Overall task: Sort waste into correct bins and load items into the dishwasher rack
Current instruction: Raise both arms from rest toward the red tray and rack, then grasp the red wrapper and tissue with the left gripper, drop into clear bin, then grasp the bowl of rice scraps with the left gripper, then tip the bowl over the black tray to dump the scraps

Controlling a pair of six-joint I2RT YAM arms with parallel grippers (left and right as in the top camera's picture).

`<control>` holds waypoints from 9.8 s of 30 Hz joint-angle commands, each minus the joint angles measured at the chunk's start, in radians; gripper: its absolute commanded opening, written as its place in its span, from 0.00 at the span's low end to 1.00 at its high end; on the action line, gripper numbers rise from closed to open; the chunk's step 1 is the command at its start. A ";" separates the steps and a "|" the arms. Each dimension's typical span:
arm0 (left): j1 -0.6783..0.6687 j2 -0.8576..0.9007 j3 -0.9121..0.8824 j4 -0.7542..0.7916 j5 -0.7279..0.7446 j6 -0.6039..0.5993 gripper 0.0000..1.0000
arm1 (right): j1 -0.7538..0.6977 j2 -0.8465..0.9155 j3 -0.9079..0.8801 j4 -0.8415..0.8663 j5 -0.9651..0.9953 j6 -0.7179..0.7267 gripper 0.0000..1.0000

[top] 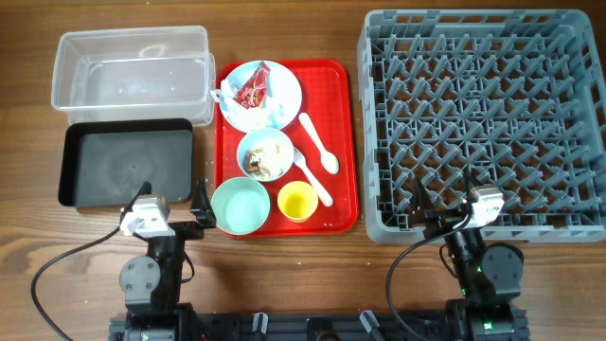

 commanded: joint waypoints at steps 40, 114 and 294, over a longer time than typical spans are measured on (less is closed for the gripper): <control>-0.003 -0.007 -0.003 -0.007 0.019 0.012 1.00 | -0.003 -0.006 -0.002 0.002 0.010 0.004 1.00; -0.301 2.206 1.825 -0.783 -0.115 -0.168 1.00 | -0.003 1.150 1.131 -0.656 -0.204 -0.146 1.00; 0.761 1.898 1.121 -0.726 1.489 -0.046 0.04 | 0.000 1.231 1.130 -0.658 -0.193 -0.098 1.00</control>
